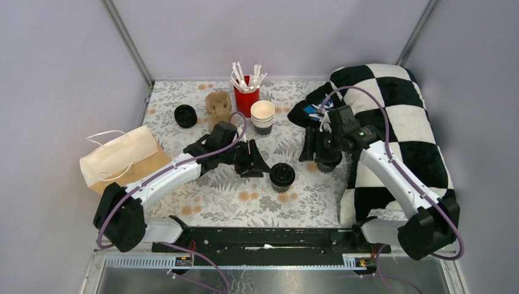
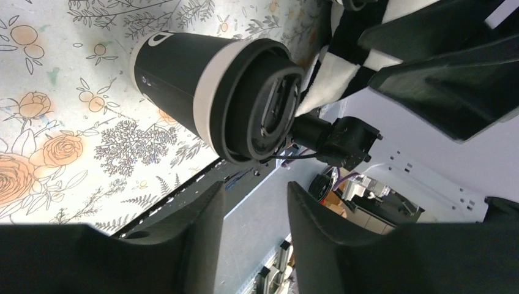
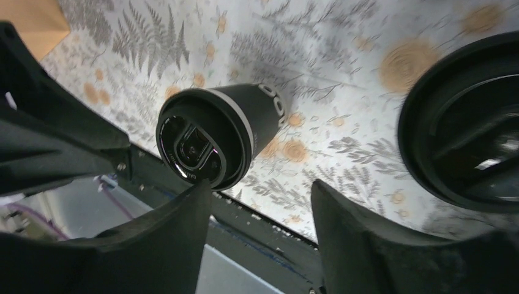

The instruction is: Pack the takeout coffee

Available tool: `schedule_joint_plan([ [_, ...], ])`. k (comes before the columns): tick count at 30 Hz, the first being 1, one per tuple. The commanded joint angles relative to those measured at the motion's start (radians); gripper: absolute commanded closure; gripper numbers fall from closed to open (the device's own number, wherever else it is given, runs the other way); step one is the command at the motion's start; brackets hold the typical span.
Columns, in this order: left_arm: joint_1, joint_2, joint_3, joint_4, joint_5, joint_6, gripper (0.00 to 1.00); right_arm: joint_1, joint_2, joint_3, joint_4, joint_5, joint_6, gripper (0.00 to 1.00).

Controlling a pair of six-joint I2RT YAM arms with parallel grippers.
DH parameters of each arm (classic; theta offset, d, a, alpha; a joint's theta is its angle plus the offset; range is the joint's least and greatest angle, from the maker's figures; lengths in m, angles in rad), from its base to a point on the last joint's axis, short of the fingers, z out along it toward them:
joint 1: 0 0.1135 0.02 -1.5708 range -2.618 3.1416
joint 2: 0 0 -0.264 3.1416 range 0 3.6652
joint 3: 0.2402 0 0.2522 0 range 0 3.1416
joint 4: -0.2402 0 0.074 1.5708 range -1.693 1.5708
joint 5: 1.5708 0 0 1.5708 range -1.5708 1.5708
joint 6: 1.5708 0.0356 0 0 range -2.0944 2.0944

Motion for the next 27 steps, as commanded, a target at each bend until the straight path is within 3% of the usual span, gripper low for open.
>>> schedule_joint_plan([
  [1,-0.004,0.048,-0.016,0.103,0.012,-0.024,0.58,-0.04,0.032,-0.068,0.125,-0.262,0.03,0.38],
  [16,-0.007,0.119,-0.009,0.118,-0.012,-0.001,0.72,-0.041,0.084,-0.17,0.179,-0.313,0.023,0.54],
  [27,-0.019,0.159,0.009,0.111,-0.024,0.01,0.74,-0.041,0.103,-0.216,0.244,-0.356,0.057,0.55],
])
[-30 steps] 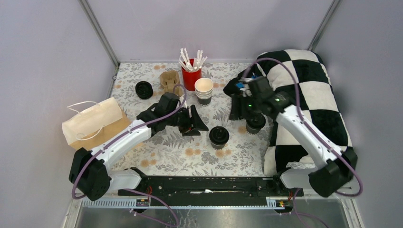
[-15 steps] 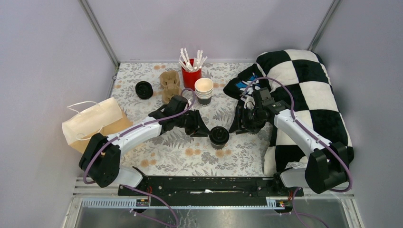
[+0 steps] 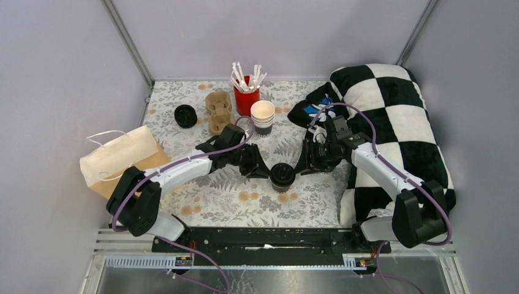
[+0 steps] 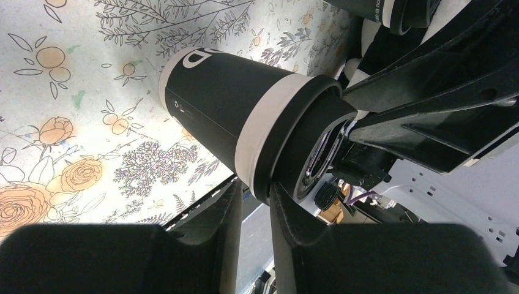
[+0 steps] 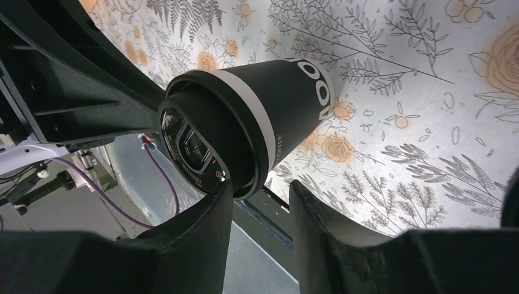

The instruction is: Pack the takeout coffee

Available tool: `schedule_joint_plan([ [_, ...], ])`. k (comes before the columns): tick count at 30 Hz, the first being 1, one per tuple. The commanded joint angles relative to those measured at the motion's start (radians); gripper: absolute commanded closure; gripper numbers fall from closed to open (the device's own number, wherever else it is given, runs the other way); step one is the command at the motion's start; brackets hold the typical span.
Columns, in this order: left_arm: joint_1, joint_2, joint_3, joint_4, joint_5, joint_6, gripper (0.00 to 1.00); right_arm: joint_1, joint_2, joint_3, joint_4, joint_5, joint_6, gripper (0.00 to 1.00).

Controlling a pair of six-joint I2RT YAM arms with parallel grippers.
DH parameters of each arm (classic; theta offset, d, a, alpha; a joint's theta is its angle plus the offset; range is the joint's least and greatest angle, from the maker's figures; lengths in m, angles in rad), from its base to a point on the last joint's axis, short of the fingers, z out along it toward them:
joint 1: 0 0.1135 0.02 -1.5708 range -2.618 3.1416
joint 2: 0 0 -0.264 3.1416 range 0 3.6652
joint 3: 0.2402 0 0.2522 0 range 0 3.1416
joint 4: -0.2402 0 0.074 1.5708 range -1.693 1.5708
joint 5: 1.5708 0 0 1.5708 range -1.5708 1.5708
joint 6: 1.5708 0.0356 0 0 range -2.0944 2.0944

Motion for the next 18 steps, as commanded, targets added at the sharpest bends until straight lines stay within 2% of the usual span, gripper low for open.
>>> schedule_joint_plan([
  [1,-0.008,0.012,0.028,0.02,-0.018,0.028,0.74,-0.002,0.013,-0.027,0.056,-0.049,0.031,0.55],
  [7,-0.02,0.028,0.05,-0.045,-0.054,0.068,0.77,-0.002,0.029,-0.056,0.095,-0.066,0.047,0.6],
  [18,-0.053,0.068,0.087,-0.214,-0.192,0.155,0.8,-0.002,0.042,-0.125,0.152,-0.049,0.088,0.62],
])
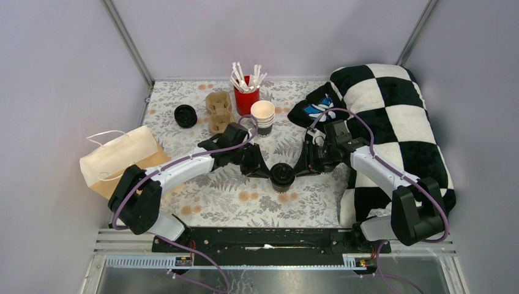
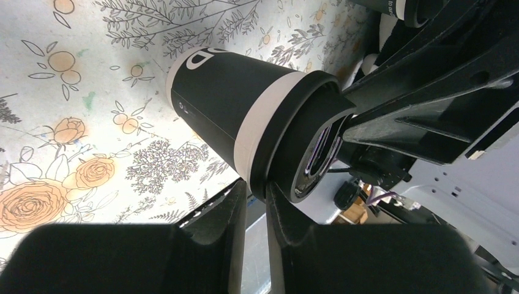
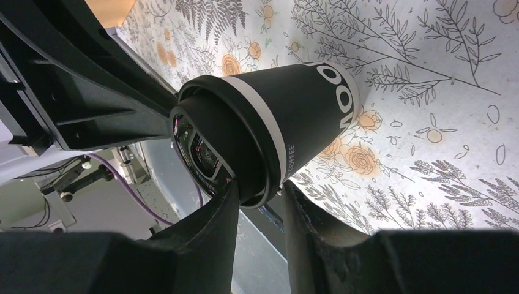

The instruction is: Pack the takeout coffee

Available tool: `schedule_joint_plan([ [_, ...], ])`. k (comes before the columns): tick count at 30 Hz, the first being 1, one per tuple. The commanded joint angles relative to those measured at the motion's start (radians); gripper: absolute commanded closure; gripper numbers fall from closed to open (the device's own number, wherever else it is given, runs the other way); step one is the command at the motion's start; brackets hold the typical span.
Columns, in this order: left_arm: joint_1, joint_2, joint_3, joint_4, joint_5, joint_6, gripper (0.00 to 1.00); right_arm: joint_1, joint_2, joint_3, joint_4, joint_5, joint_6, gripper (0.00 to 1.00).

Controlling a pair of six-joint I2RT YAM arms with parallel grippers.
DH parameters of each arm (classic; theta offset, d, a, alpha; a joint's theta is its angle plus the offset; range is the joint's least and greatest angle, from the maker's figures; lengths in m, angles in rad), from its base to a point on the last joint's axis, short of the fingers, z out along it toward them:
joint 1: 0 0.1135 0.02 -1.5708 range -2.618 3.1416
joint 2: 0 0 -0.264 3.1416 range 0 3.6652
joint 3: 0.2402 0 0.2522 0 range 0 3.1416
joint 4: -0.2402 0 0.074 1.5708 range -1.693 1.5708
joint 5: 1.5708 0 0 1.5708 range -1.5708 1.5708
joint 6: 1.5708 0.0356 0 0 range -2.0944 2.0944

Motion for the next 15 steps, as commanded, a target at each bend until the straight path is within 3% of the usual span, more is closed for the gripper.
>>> schedule_joint_plan([
  [1,-0.035,0.06,0.034,-0.146,-0.166,0.097,0.79,0.008,0.028,-0.045,0.011,0.053,0.006,0.62],
  [9,-0.082,0.104,0.006,-0.188,-0.303,0.119,0.81,-0.001,0.022,-0.049,0.006,0.078,0.011,0.58],
  [15,-0.086,0.182,-0.014,-0.172,-0.321,0.123,0.81,-0.025,0.034,-0.087,0.04,0.068,0.024,0.58],
])
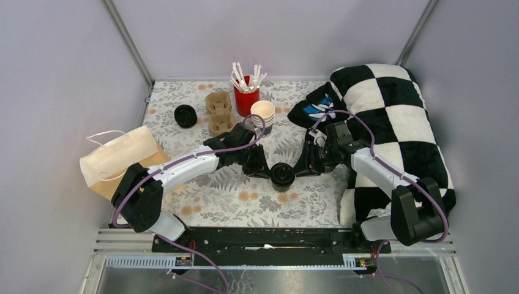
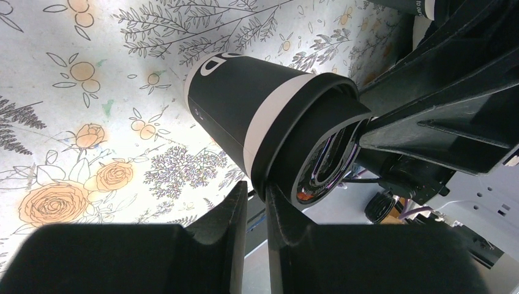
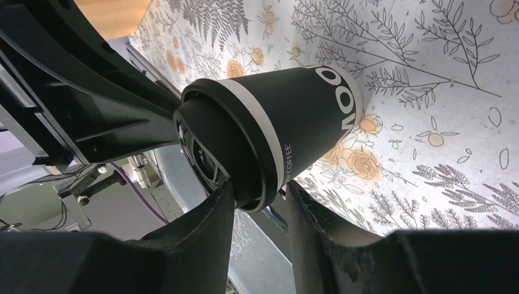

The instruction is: Pack the takeout coffee

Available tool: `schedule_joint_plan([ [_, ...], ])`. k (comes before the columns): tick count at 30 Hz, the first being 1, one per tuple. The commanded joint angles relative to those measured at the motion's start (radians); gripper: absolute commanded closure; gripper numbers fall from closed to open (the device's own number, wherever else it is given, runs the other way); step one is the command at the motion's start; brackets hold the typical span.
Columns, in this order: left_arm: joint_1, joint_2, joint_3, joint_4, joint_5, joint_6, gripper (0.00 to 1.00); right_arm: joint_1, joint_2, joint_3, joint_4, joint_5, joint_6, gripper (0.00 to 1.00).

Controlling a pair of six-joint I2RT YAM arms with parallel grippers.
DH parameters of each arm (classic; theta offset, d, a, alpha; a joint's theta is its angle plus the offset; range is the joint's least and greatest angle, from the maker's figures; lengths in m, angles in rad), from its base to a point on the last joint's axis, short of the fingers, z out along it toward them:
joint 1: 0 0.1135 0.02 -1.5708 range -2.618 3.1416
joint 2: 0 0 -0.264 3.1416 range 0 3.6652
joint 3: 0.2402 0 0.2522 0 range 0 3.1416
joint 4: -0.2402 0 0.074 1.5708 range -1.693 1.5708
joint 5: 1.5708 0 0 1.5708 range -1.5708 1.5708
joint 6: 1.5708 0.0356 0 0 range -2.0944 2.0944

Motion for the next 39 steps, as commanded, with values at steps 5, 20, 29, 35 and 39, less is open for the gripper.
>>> schedule_joint_plan([
  [5,-0.027,0.149,-0.101,-0.066,-0.226,0.064,0.81,-0.06,0.083,-0.114,0.042,0.047,-0.018,0.58],
  [20,-0.026,-0.039,0.056,-0.1,-0.025,0.017,0.6,-0.058,0.018,0.133,-0.159,-0.038,-0.117,0.36],
  [29,-0.012,-0.039,0.124,-0.069,0.0,0.014,0.51,-0.058,0.056,0.154,-0.151,-0.065,-0.122,0.3],
  [35,0.003,-0.061,0.118,-0.073,-0.023,0.016,0.47,-0.058,0.066,0.14,-0.156,-0.071,-0.14,0.23],
  [39,0.008,-0.054,0.093,0.022,0.052,0.003,0.38,-0.052,0.093,0.126,-0.136,-0.107,-0.142,0.21],
])
